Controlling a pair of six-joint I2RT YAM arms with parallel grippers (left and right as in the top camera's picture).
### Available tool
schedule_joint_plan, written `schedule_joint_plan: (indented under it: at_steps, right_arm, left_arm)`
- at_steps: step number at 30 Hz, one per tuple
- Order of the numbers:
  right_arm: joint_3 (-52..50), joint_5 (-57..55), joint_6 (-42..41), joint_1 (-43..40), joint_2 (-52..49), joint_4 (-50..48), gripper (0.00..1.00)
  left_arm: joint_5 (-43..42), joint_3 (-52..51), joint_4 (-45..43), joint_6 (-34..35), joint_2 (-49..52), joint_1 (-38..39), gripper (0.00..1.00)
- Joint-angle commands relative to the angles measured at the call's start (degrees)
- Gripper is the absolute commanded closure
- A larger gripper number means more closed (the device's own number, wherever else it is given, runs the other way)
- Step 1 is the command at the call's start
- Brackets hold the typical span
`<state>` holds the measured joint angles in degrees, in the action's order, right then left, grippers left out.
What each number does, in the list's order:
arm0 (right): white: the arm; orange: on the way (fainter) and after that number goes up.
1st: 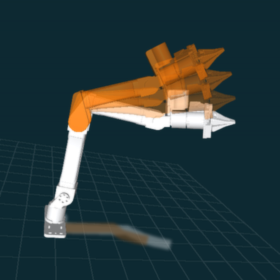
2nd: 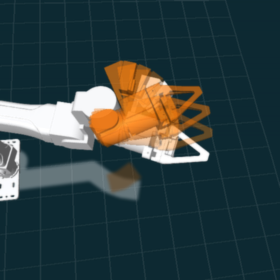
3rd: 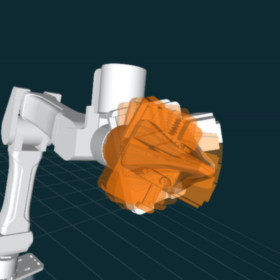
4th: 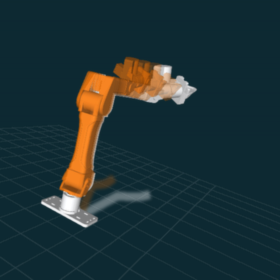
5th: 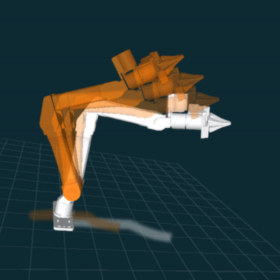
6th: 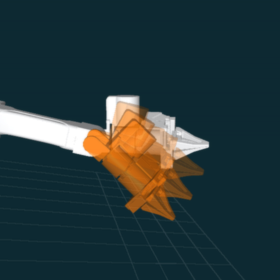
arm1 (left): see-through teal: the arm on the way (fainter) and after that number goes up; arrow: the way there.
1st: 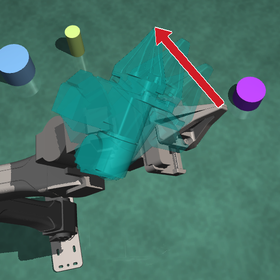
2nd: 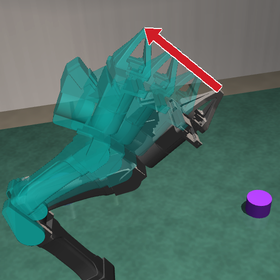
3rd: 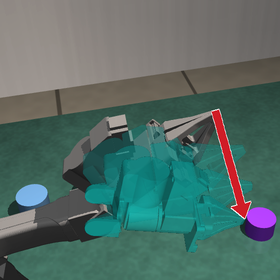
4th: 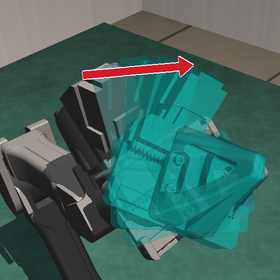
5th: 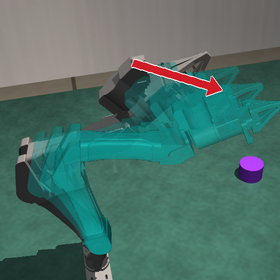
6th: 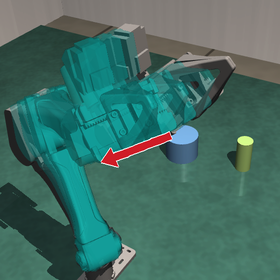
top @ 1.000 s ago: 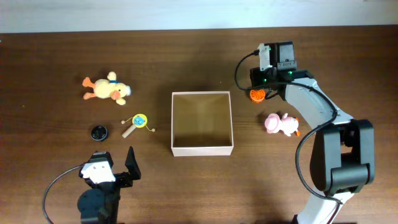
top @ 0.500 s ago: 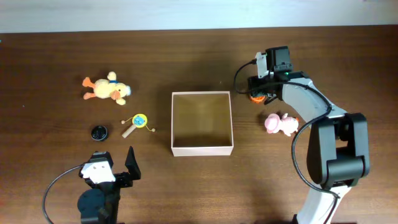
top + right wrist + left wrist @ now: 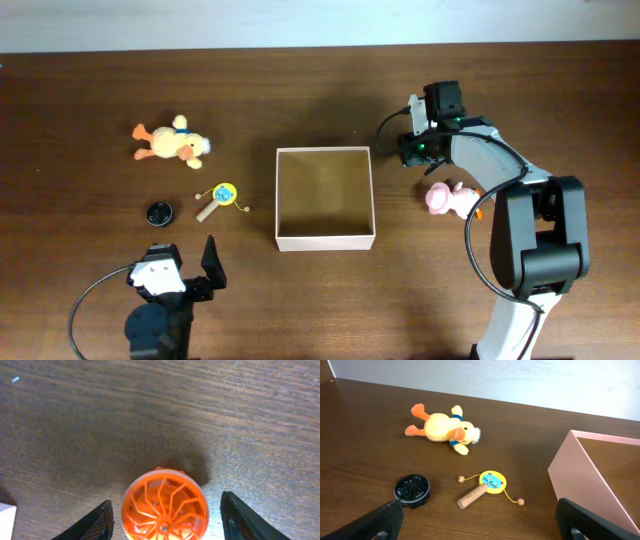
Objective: Pack container
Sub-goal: 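Lift the orange toy and carry it over the pink box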
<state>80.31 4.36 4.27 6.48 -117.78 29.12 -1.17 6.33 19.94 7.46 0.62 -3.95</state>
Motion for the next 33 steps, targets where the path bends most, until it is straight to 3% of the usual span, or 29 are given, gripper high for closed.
schedule_joint_plan:
  at_steps: [1, 17, 22, 33]
  right_arm:
    - [0.3, -0.3, -0.2, 0.3, -0.8, 0.1, 0.42]
    - [0.3, -0.3, -0.2, 0.3, -3.9, -0.1, 0.42]
    - [0.3, -0.3, -0.2, 0.2, -3.9, -0.2, 0.62]
    - [1.2, -0.3, -0.2, 0.2, -3.8, 0.1, 0.63]
  left_arm:
    - [-0.8, -0.2, 0.0, -0.9, -0.3, -0.4, 0.01]
    - [-0.8, -0.2, 0.0, -0.9, -0.3, -0.4, 0.01]
    - [-0.8, -0.2, 0.0, -0.9, -0.3, -0.4, 0.01]
    - [-0.8, -0.2, 0.0, -0.9, -0.3, -0.4, 0.01]
